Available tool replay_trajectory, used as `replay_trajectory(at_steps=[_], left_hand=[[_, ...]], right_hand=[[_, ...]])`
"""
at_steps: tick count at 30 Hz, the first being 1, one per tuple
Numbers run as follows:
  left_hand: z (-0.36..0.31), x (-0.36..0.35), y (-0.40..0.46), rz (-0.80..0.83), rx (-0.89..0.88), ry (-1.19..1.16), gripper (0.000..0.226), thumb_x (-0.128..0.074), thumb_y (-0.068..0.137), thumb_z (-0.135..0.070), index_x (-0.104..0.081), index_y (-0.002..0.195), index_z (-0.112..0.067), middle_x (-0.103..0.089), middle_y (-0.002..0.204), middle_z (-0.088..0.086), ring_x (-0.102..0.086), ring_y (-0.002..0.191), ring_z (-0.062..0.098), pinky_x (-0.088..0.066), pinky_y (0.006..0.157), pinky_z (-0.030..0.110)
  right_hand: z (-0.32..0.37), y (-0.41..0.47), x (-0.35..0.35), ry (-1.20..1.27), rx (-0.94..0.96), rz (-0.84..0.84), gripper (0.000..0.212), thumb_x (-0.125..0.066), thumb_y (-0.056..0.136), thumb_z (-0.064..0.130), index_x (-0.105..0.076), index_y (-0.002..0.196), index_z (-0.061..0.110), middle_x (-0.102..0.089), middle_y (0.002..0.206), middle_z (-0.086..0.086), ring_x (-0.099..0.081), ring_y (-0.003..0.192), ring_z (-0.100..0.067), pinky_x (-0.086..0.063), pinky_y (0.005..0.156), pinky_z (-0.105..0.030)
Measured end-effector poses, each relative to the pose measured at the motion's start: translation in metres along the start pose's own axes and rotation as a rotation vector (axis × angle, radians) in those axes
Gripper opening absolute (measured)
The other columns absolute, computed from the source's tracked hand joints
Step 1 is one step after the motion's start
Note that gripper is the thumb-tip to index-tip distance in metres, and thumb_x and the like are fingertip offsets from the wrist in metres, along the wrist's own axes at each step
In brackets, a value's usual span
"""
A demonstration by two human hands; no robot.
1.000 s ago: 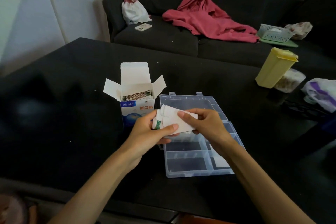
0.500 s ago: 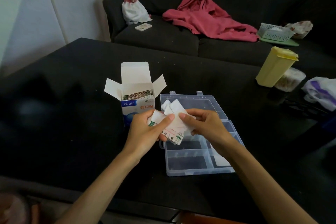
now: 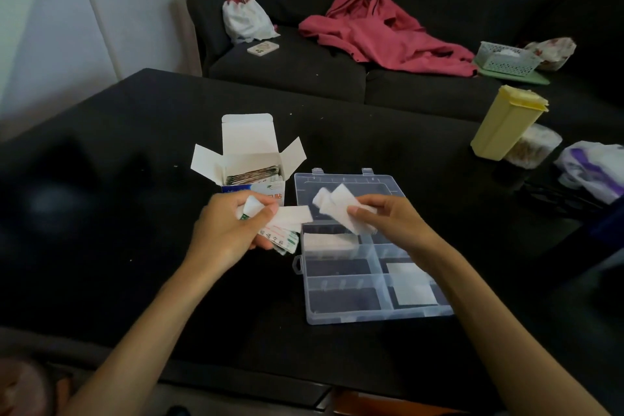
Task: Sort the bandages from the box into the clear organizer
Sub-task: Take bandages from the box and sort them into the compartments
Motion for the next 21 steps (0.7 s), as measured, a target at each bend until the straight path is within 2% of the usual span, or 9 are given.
replay_trajectory(at_steps=[4, 7, 9, 13, 18, 21], left_hand=[[-0.004, 0.023, -0.004, -0.113, -0.065, 0.163, 0.005, -0.066, 0.086, -0.029, -0.067, 0.087, -0.033, -0.068, 0.087, -0.008, -0.066, 0.051, 0.008, -0.057, 0.065, 0.037], [-0.005, 0.027, -0.006, -0.131, -0.075, 0.175, 0.005, -0.066, 0.086, -0.030, -0.068, 0.090, -0.031, -0.070, 0.092, -0.003, -0.067, 0.052, 0.010, -0.057, 0.064, 0.037], [-0.005, 0.028, -0.006, -0.137, -0.072, 0.172, 0.005, -0.066, 0.085, -0.031, -0.068, 0.090, -0.031, -0.070, 0.093, -0.003, -0.067, 0.052, 0.009, -0.057, 0.065, 0.037], [-0.005, 0.025, -0.005, -0.125, -0.061, 0.172, 0.007, -0.066, 0.085, -0.030, -0.065, 0.083, -0.037, -0.069, 0.096, -0.004, -0.067, 0.052, 0.009, -0.058, 0.068, 0.039], [-0.007, 0.020, -0.002, -0.084, -0.067, 0.127, 0.008, -0.065, 0.086, -0.028, -0.065, 0.086, -0.036, -0.068, 0.095, -0.004, -0.066, 0.053, 0.008, -0.054, 0.058, 0.027], [-0.003, -0.002, 0.001, 0.152, -0.044, 0.134, 0.014, -0.065, 0.087, -0.024, -0.065, 0.098, -0.032, -0.068, 0.088, -0.005, -0.063, 0.050, 0.006, -0.043, 0.046, 0.014]], right_hand=[[0.008, 0.006, -0.009, -0.225, 0.072, 0.098, 0.028, -0.060, 0.090, 0.017, -0.061, 0.118, 0.017, -0.057, 0.114, 0.003, -0.055, 0.088, -0.007, -0.045, 0.060, -0.011], [0.015, 0.005, -0.018, -0.379, 0.141, 0.160, 0.027, -0.058, 0.091, 0.018, -0.061, 0.118, 0.015, -0.057, 0.116, 0.004, -0.049, 0.098, -0.007, -0.043, 0.078, -0.017], [0.017, 0.004, -0.024, -0.447, 0.175, 0.186, 0.028, -0.056, 0.092, 0.021, -0.061, 0.119, 0.014, -0.058, 0.120, 0.002, -0.047, 0.100, -0.006, -0.039, 0.084, -0.022], [0.013, 0.003, -0.033, -0.518, 0.176, 0.237, 0.028, -0.052, 0.095, 0.026, -0.062, 0.118, 0.015, -0.061, 0.124, 0.000, -0.054, 0.110, -0.014, -0.042, 0.097, -0.032], [0.014, 0.006, -0.031, -0.606, 0.197, 0.249, 0.026, -0.053, 0.094, 0.027, -0.065, 0.115, 0.017, -0.063, 0.122, -0.001, -0.056, 0.109, -0.015, -0.044, 0.100, -0.038], [0.018, 0.007, -0.030, -0.682, 0.233, 0.214, 0.025, -0.053, 0.094, 0.026, -0.066, 0.114, 0.019, -0.062, 0.122, 0.000, -0.054, 0.112, -0.017, -0.039, 0.104, -0.042]])
Point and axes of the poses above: each hand's wrist, its own y-axis towards the middle knuckle, its own x-axis out of the back of the hand, z = x × y, the point moved 9 cm from there along y, towards the middle knuckle
